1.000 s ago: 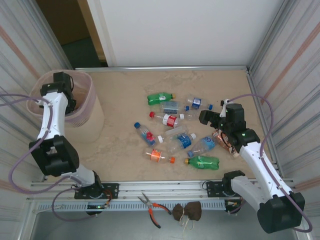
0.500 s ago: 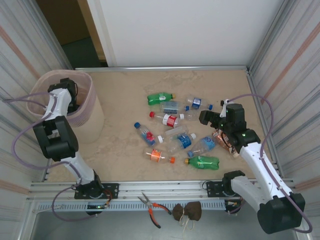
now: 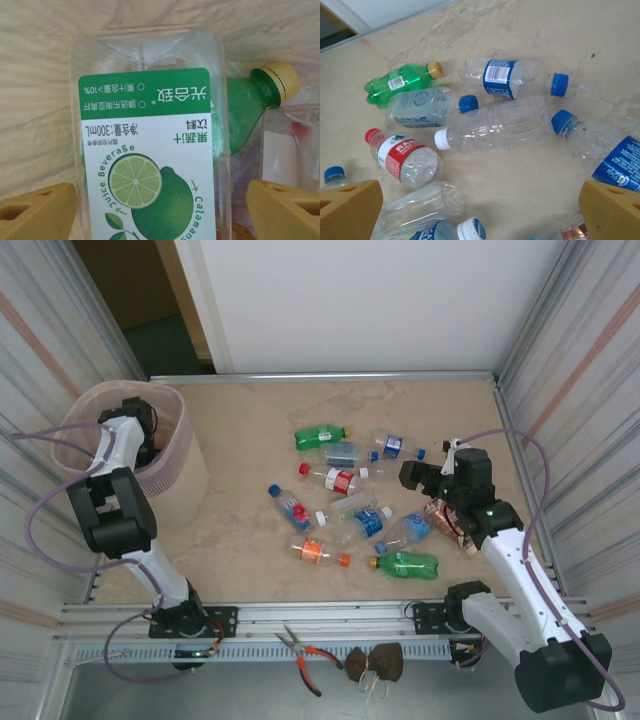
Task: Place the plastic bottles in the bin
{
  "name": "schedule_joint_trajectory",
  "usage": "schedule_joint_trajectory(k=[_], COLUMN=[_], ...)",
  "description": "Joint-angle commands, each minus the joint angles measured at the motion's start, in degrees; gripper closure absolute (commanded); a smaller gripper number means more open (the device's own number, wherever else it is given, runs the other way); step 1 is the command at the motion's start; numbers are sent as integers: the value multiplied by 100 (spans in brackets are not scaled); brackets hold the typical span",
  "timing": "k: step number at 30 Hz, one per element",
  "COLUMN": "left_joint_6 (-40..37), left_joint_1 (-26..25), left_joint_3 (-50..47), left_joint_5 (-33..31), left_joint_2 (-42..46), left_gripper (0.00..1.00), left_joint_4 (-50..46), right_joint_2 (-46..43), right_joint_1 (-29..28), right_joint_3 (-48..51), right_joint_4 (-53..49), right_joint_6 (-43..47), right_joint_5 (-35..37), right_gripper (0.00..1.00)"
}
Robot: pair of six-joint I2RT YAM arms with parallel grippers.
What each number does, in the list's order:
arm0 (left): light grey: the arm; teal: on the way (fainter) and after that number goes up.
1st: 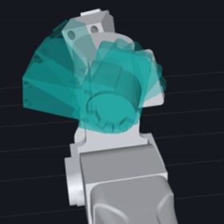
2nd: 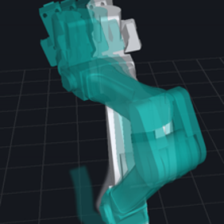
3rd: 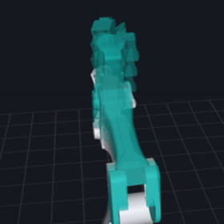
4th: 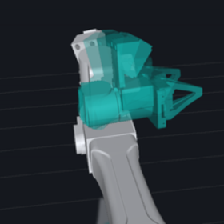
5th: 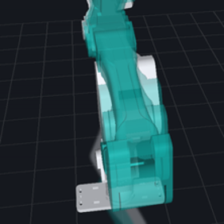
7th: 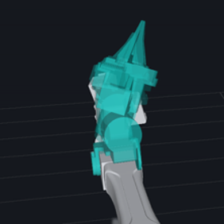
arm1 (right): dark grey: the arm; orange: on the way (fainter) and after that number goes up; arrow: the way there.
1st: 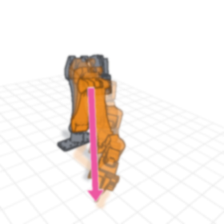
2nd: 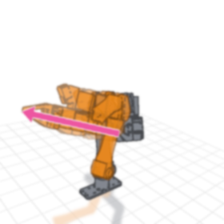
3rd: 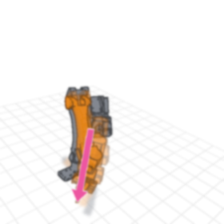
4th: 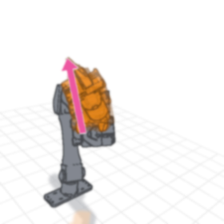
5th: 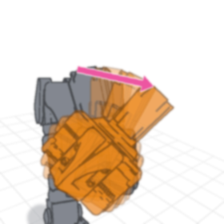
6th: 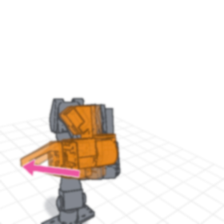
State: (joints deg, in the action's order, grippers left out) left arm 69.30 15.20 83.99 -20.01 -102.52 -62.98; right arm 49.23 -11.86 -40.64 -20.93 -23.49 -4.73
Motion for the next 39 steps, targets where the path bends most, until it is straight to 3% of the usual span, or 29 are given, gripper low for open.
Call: schedule_joint_trajectory(k=[1, 19, 28, 35, 39], left_joint_6=[185, -348, -1357, -2163, -2447], left_joint_1=[48, 58, -42, -517, -1119], left_joint_3=[122, 854, 799, 1463, 1905], left_joint_5=[107, 588, 1597, 1795, 1723], left_joint_2=[334, 1453, 2393, 2570, 2447], left_gripper=[11, 12, 17, 20, 22], left_joint_4=[-177, -355, 672, 668, 489], right_joint_2=[-98, -230, -221, -162, -100], right_joint_1=[52, 70, 70, 70, 70], right_joint_3=[-180, -224, -205, -215, -222], right_joint_4=[-101, -173, -158, -91, -65], right_joint_6=[90, 125, 116, 83, 99], right_joint_5=[-14, -37, -80, -138, -160], right_gripper=[1, 1, 1, 1, 1])
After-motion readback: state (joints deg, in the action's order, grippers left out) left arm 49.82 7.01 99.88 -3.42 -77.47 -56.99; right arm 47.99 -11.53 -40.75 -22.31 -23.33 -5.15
